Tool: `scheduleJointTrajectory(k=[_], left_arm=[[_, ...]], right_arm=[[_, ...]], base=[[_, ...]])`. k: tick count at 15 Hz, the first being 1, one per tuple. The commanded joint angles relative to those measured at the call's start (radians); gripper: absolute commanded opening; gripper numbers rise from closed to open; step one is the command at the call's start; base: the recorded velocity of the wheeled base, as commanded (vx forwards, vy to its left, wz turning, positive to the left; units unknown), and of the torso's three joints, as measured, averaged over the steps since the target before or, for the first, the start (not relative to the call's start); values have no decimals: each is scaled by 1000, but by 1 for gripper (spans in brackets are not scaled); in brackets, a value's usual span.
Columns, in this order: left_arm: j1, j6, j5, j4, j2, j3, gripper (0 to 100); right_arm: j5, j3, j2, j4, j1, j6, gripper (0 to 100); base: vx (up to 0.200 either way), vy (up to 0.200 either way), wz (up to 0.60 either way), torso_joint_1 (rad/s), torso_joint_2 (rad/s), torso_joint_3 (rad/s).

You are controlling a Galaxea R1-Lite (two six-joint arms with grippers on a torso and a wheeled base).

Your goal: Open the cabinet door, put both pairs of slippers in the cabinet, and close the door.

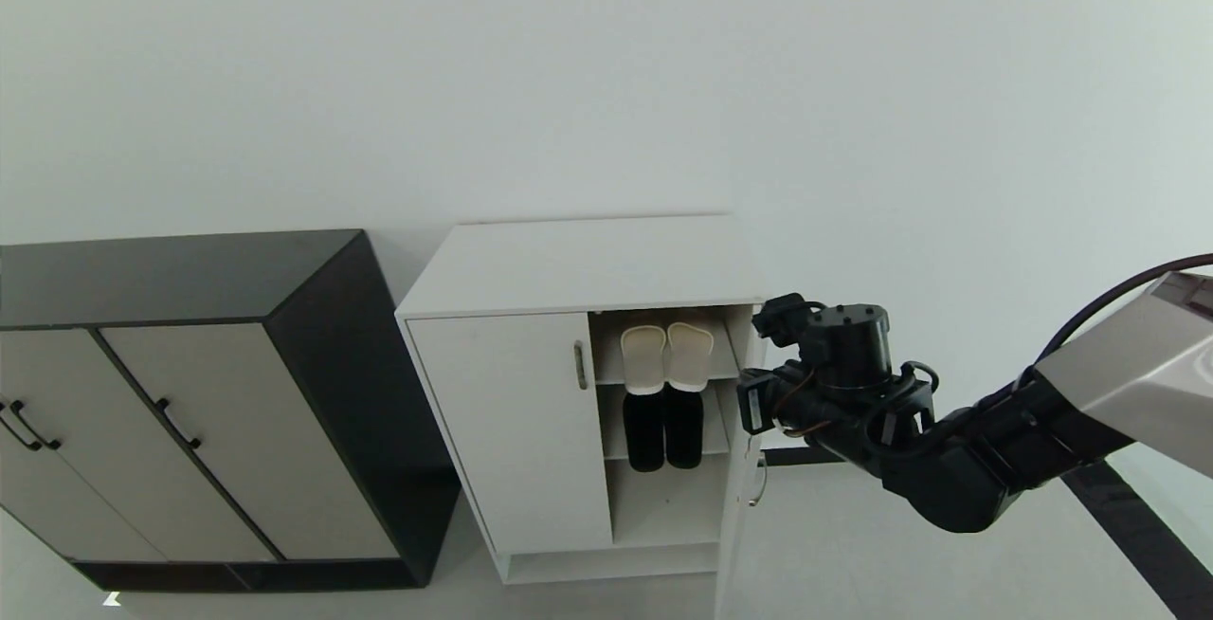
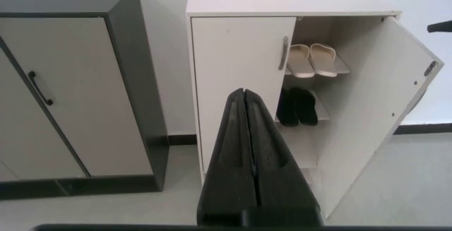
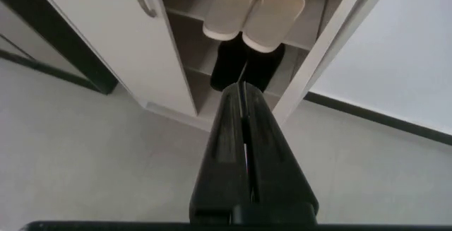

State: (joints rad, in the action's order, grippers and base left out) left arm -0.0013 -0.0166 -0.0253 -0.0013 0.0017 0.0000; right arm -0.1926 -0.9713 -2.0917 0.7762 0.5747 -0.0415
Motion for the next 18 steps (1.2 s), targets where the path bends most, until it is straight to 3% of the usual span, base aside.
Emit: scheduleJointTrajectory(k=[1, 7, 18], left_arm=[[0, 0, -1, 0, 0, 0, 0], [0, 0, -1, 0, 0, 0, 0], [0, 0, -1, 0, 0, 0, 0]], right_arm=[[-1, -1, -21, -5, -19, 3, 0], [-56, -4, -19, -104, -47, 46, 0], [-57, -3, -67, -112, -44, 66, 0]], base=[[0, 0, 0, 0, 0, 0], [0, 0, 0, 0, 0, 0], [0, 0, 0, 0, 0, 0]])
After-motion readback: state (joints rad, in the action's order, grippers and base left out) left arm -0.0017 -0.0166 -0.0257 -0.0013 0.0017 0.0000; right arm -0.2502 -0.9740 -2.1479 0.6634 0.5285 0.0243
